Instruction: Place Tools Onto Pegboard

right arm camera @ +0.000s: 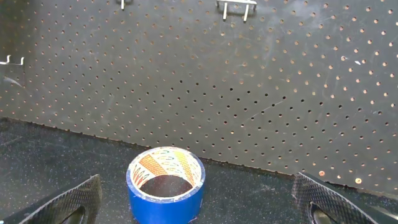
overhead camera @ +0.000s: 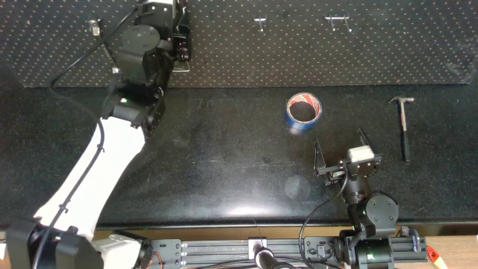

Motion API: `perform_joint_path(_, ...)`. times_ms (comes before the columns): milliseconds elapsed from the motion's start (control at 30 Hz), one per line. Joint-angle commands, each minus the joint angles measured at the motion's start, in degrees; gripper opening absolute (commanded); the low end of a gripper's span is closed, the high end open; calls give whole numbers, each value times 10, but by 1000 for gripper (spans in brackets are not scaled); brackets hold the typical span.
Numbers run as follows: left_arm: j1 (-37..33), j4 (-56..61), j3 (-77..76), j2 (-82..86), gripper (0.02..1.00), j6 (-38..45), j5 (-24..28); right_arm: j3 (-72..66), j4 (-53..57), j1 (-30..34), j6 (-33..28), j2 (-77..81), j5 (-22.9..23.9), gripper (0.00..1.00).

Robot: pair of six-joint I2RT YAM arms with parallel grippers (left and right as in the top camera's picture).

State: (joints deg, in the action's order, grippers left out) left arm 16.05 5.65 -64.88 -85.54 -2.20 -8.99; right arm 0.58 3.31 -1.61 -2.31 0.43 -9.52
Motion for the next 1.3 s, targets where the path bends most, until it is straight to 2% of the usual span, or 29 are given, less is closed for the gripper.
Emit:
perform_joint_path(33, 1, 18, 0, -22, 29, -21, -6, -3, 1, 1, -6, -3, -1, 1000)
perform_joint_path(267, 1, 54, 70, 65, 29, -21, 7, -3, 1, 1, -6, -3, -1, 998)
perform_joint_path(367, 1, 156, 146, 94, 29, -21, 14, -3, 1, 1, -6, -3, -1, 1000)
perform_joint_path(467, 1, 254, 203, 92, 29, -21, 22, -3, 1, 1, -6, -3, -1, 998)
perform_joint_path(933, 1, 419, 222, -17, 29, -20, 3, -3, 1, 1, -6, -3, -1, 998)
perform_joint_path(1267, 1, 411, 222, -68, 29, -20, -9, -3, 1, 1, -6, -3, -1, 998)
perform_joint_path(1300, 1, 389, 222, -68, 71, -20, -9, -3, 1, 1, -6, -3, -1, 998)
